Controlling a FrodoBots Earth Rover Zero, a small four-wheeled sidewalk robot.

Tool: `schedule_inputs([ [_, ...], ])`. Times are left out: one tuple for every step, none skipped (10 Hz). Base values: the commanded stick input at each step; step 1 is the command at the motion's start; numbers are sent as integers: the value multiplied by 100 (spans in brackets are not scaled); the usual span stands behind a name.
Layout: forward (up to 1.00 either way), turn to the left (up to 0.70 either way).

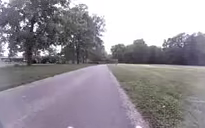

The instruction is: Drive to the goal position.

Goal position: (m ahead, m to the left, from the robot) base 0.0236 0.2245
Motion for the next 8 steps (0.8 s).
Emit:
schedule_inputs([
  [70, 0],
  [70, 0],
  [70, 0],
  [70, 0],
  [70, 0],
  [70, 0],
  [70, 0],
  [70, 0],
])
